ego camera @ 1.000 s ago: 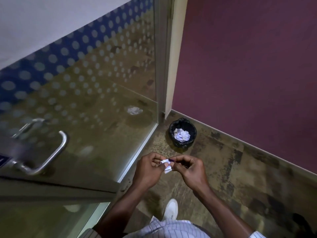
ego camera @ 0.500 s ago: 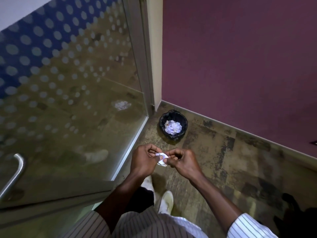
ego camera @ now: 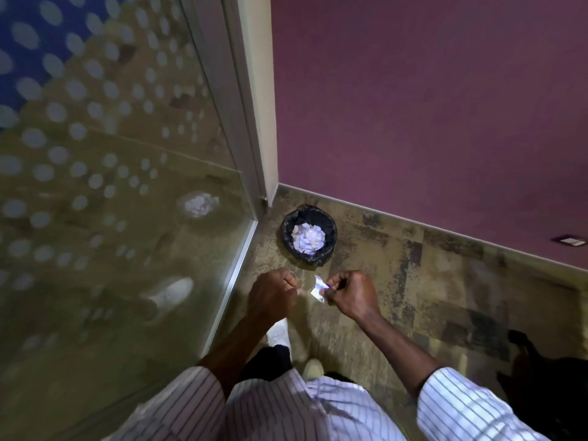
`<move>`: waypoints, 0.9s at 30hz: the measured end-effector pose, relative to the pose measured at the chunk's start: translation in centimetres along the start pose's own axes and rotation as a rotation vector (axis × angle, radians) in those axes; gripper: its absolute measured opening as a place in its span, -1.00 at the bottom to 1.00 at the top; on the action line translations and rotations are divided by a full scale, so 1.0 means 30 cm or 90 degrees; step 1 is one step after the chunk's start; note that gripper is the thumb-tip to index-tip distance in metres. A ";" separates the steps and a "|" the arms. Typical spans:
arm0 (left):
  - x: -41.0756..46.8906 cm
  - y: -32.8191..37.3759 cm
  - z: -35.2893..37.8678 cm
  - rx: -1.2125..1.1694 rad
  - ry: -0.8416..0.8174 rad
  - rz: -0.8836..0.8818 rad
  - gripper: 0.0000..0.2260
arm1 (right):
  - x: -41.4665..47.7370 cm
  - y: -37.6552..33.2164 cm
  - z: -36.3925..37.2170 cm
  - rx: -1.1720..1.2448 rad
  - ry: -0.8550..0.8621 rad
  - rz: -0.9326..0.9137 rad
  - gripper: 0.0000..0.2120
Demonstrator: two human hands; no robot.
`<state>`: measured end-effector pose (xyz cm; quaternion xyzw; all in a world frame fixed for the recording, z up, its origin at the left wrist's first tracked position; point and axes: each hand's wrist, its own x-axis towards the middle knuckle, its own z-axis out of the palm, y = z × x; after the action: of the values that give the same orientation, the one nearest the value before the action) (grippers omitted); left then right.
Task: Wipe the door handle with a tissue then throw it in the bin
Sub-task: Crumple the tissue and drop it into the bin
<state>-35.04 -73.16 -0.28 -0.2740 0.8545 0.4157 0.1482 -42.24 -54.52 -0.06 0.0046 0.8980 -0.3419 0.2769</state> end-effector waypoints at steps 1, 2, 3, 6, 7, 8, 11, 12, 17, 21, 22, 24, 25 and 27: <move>0.038 -0.009 -0.011 0.043 -0.013 0.013 -0.92 | 0.032 -0.004 0.007 -0.017 0.012 0.001 -0.89; 0.078 -0.020 -0.017 0.072 -0.023 0.022 -0.90 | 0.063 -0.006 0.014 -0.039 0.025 -0.006 -0.90; 0.116 -0.030 -0.023 0.094 -0.032 0.025 -0.89 | 0.094 -0.006 0.022 -0.064 0.039 -0.017 -0.90; 0.226 -0.060 -0.032 0.131 -0.026 0.030 -0.87 | 0.178 -0.010 0.050 -0.122 0.065 -0.039 -0.90; 0.257 -0.071 -0.030 0.155 -0.037 0.045 -0.85 | 0.206 -0.010 0.060 -0.136 0.071 -0.045 -0.89; 0.287 -0.080 -0.028 0.184 -0.048 0.058 -0.83 | 0.234 -0.009 0.069 -0.153 0.078 -0.053 -0.88; 0.364 -0.102 -0.010 0.233 -0.057 0.061 -0.80 | 0.319 0.010 0.097 -0.194 0.100 -0.069 -0.85; 0.390 -0.113 0.001 0.246 -0.058 0.057 -0.80 | 0.346 0.015 0.103 -0.206 0.097 -0.070 -0.84; 0.488 -0.185 0.057 0.297 -0.104 0.000 -0.77 | 0.521 0.057 0.143 -0.245 0.067 -0.093 -0.88; 0.542 -0.264 0.126 0.304 -0.130 -0.043 -0.71 | 0.699 0.114 0.169 -0.262 0.050 -0.099 -0.87; 0.554 -0.285 0.146 0.305 -0.133 -0.056 -0.70 | 0.744 0.122 0.175 -0.265 0.043 -0.100 -0.87; 0.575 -0.317 0.188 0.300 -0.140 -0.085 -0.70 | 0.834 0.143 0.194 -0.264 0.029 -0.112 -0.86; 0.586 -0.334 0.211 0.299 -0.144 -0.096 -0.70 | 0.880 0.154 0.205 -0.265 0.027 -0.122 -0.85; 0.602 -0.362 0.256 0.279 -0.151 -0.127 -0.69 | 0.958 0.166 0.225 -0.264 0.028 -0.139 -0.82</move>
<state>-42.97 -78.80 -20.48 -0.2675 0.8697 0.2333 0.3430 -62.24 -60.08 -21.61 -0.1419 0.9500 -0.1777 0.2139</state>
